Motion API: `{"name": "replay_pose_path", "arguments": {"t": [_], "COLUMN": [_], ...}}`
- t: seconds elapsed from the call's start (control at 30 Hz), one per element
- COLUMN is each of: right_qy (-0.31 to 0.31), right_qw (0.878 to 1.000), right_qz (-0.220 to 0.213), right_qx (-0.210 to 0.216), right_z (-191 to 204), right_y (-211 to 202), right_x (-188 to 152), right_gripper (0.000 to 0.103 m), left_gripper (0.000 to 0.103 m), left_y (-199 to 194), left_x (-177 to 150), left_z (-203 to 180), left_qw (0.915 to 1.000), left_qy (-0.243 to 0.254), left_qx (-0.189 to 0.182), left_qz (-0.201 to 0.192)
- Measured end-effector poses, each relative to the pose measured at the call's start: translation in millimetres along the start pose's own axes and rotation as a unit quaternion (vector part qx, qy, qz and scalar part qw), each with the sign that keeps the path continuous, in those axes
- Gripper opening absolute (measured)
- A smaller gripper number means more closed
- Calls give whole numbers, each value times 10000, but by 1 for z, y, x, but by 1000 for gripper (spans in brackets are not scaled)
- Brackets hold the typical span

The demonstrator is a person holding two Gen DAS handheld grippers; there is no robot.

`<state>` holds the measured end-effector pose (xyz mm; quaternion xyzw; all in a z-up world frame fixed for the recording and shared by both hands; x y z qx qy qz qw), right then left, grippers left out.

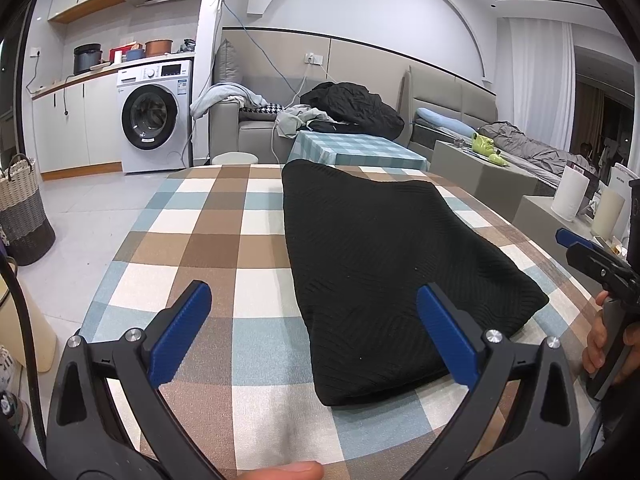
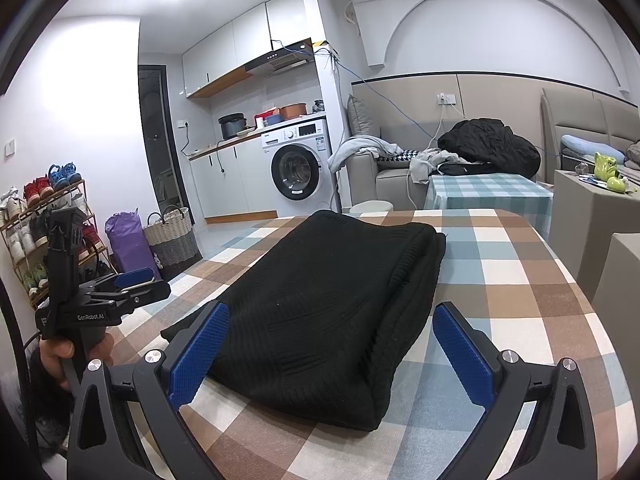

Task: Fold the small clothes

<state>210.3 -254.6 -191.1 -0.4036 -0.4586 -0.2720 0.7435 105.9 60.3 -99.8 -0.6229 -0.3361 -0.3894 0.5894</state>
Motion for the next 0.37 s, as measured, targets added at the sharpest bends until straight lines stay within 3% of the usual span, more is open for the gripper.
{"name": "replay_pose_path", "arguments": {"t": [0.37], "right_qy": [-17], "right_qw": [10000], "right_qz": [25], "right_qx": [-12], "right_z": [0], "right_y": [0], "right_x": [-2], "right_gripper": [103], "left_gripper": [102], "left_y": [0], "left_x": [0], "left_z": [0], "left_qw": [10000], "left_qy": [12], "left_qx": [-3], "left_qz": [-3]}}
Point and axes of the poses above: each gripper's, at about its wrist camera, not at the fingertips, and y roughly the way its jaws point, z to its left, x to its top, the point moved 7 cm from there along y, roughly the way its jaws point, and after that the axes turned 7 degrees about y, right-handed, at the moved point
